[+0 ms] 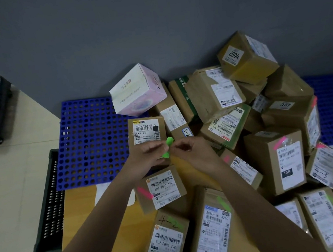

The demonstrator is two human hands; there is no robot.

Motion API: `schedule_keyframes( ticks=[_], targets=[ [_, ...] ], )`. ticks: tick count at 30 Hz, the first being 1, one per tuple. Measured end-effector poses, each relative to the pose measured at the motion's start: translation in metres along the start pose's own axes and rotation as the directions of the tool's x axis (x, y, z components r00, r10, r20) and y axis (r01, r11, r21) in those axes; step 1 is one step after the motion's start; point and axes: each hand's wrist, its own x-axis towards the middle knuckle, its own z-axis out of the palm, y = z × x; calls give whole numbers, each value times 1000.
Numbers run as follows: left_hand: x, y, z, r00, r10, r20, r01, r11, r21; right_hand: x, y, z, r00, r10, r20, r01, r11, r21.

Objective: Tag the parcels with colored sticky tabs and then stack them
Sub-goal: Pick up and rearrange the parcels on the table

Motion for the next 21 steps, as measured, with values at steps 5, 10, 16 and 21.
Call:
schedule_keyframes(
  ticks=[5,10,16,21],
  targets=[
    [9,-10,-4,996,86,-19,-83,989,124,13,10,4,994,-4,-108,7,1000,24],
    [16,-11,-8,972,176,-156,-121,943,310,26,16,0,944,-9,-329,28,998,52],
    [33,-6,-19,885,143,-443,-70,981,178,49,11,4,902,77,-425,22,975,222],
    [49,-5,-23,854,51,-518,-93,994,-56,77,13,17,908,129,-398,-83,988,132]
  ],
)
